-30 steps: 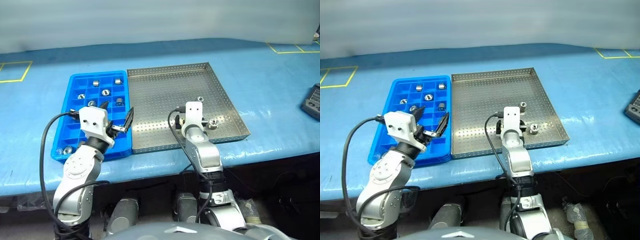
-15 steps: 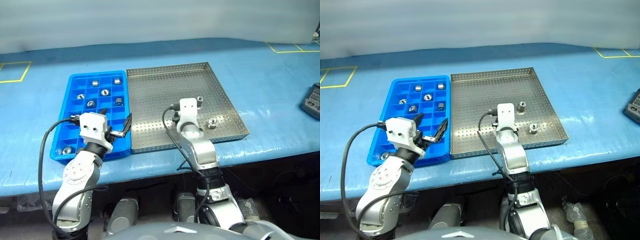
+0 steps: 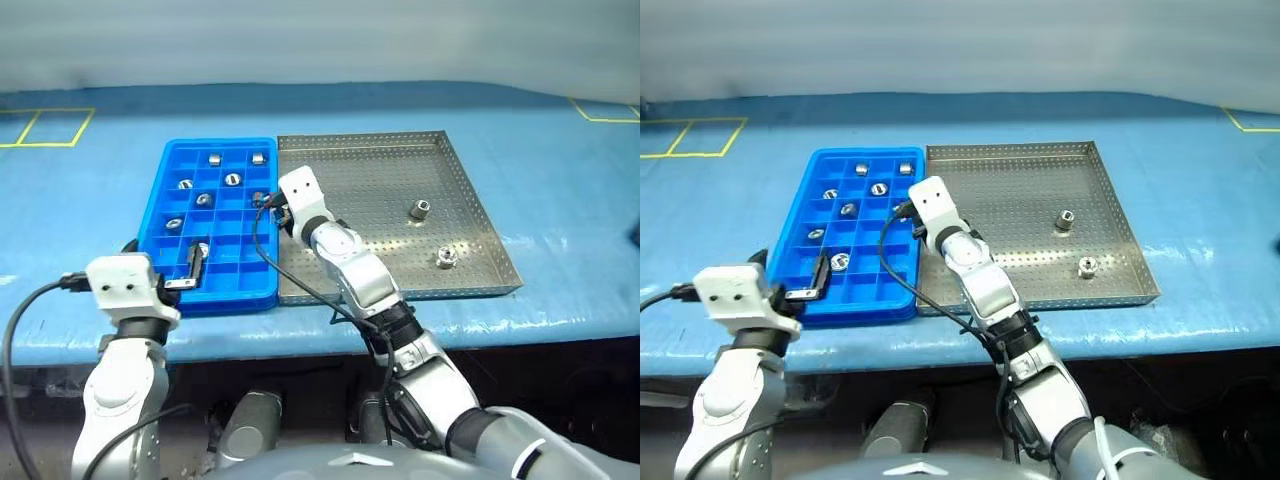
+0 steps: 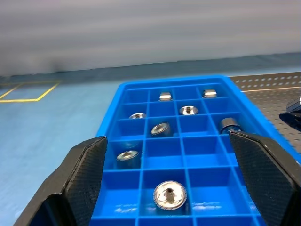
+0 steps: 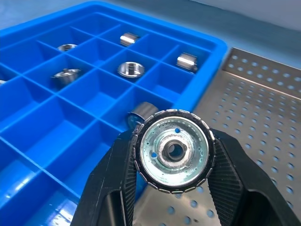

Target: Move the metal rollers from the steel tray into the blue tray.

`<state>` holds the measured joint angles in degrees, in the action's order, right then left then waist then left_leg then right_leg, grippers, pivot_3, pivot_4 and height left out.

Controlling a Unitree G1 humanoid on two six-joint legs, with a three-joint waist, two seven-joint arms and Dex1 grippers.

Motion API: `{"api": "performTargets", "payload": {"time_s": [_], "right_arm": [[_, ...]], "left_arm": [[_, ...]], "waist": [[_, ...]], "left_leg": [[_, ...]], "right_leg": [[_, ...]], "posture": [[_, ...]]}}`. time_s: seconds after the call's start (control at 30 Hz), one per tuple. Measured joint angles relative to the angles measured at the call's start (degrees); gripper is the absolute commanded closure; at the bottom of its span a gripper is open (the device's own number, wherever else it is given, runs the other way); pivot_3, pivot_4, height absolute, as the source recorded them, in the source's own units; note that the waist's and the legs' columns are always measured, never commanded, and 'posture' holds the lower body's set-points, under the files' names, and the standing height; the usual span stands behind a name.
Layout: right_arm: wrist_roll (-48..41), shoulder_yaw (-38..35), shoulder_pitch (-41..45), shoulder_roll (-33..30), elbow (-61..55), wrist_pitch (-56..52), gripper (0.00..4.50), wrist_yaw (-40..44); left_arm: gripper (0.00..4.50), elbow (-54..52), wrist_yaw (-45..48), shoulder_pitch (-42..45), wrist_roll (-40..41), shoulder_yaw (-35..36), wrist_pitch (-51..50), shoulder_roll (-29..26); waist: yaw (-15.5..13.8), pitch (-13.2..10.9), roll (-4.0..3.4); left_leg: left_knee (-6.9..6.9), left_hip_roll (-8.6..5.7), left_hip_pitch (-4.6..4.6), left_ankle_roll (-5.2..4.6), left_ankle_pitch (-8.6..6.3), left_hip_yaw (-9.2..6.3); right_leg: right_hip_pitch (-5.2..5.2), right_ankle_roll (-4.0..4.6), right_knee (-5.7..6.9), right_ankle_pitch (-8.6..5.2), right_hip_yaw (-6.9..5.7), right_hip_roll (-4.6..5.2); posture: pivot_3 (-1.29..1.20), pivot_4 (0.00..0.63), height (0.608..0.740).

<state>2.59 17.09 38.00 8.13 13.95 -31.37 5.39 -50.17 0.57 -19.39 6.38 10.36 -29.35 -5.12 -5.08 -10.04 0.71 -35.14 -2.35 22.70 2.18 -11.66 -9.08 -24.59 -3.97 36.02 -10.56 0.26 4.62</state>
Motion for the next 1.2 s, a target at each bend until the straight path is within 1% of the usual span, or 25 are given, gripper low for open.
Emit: {"api": "performTargets", "payload": {"time_s": [0.13,0.3,0.5,0.7,0.77,0.8,0.87,0.97,1.13,1.2], "right_arm": [[-0.99,0.46,1.92,-0.01,5.28,2.57,2.78,1.03],[-2.55,0.43,4.96,-0.01,11.98,6.03,2.78,1.96],[-3.74,-0.1,9.51,0.0,21.57,9.73,2.78,2.53],[-5.47,-0.36,10.42,0.01,24.48,10.2,2.78,3.66],[-6.21,-0.36,10.42,0.01,24.45,10.04,2.05,4.29],[-6.59,-0.46,10.41,0.01,24.09,9.78,1.8,4.51],[-7.44,-0.53,10.38,0.01,23.39,9.49,1.13,4.52],[-7.74,-1.41,10.33,0.0,22.17,9.22,0.17,2.45],[-8.38,-4.26,9.27,-0.19,16.05,7.21,0.17,-2.41],[-8.45,-5.67,6.32,-0.26,10.96,6.98,0.17,-5.11]], "left_arm": [[0.0,-1.81,-1.17,-3.01,-0.93,0.34,0.06,1.3],[0.0,-2.11,-2.06,-4.52,-1.39,-0.23,0.28,2.47],[0.0,-2.15,-2.07,-4.68,-2.0,-1.52,0.95,2.48],[0.0,-2.03,-1.82,-4.22,-2.95,-2.06,1.11,2.38],[0.0,-1.86,-1.71,-3.75,-2.95,-2.04,1.11,2.38],[0.0,-1.72,-1.61,-3.59,-2.93,-2.04,1.12,2.37],[0.0,-1.39,-1.11,-3.16,-2.86,-2.08,1.12,2.2],[0.0,0.05,-0.25,-2.07,-2.81,-2.36,1.14,2.04],[0.0,3.18,1.16,2.07,-2.34,-2.77,1.09,0.81],[0.0,4.45,2.02,3.85,-1.75,-3.28,1.06,0.25]], "waist": [[-2.35,0.0,0.0],[-5.24,0.0,0.0],[-7.58,0.0,-0.01],[-9.54,0.0,-0.01],[-9.95,0.0,-0.01],[-10.03,0.0,-0.01],[-10.03,0.0,-0.01],[-9.97,-0.01,-0.02],[-9.49,-0.01,-0.02],[-9.0,0.03,-0.04]], "left_leg": [[0.01,0.01,0.01,0.03,-0.01,0.01],[0.02,0.03,0.02,0.07,-0.04,0.01],[0.04,0.08,0.02,0.17,-0.1,0.03],[0.04,0.13,0.06,0.26,-0.16,0.07],[0.04,0.18,0.07,0.29,-0.18,0.08],[0.04,0.22,0.07,0.3,-0.19,0.11],[0.04,0.31,0.07,0.33,-0.2,0.15],[0.03,0.46,0.06,0.4,-0.24,0.19],[0.0,0.75,0.07,0.56,-0.34,0.22],[0.0,0.8,0.03,0.61,-0.38,0.24]], "right_leg": [[-0.02,0.02,-0.01,-0.01,0.0,-0.02],[-0.06,0.05,0.0,-0.03,0.0,-0.07],[-0.1,0.1,-0.01,-0.06,0.01,-0.14],[-0.15,0.15,-0.01,-0.1,0.01,-0.19],[-0.16,0.16,-0.02,-0.1,0.01,-0.23],[-0.16,0.17,-0.02,-0.11,0.01,-0.26],[-0.18,0.19,-0.02,-0.12,0.01,-0.33],[-0.2,0.25,-0.02,-0.15,0.01,-0.48],[-0.22,0.41,-0.02,-0.18,0.02,-0.76],[-0.17,0.46,-0.06,-0.21,0.03,-0.8]], "posture": [[0.49,0.15,0.74],[0.51,0.15,0.74],[0.5,0.15,0.74],[0.47,0.15,0.74],[0.47,0.15,0.74],[0.45,0.15,0.74],[0.43,0.15,0.74],[0.39,0.15,0.74],[0.29,0.15,0.74],[0.26,0.15,0.74]]}}
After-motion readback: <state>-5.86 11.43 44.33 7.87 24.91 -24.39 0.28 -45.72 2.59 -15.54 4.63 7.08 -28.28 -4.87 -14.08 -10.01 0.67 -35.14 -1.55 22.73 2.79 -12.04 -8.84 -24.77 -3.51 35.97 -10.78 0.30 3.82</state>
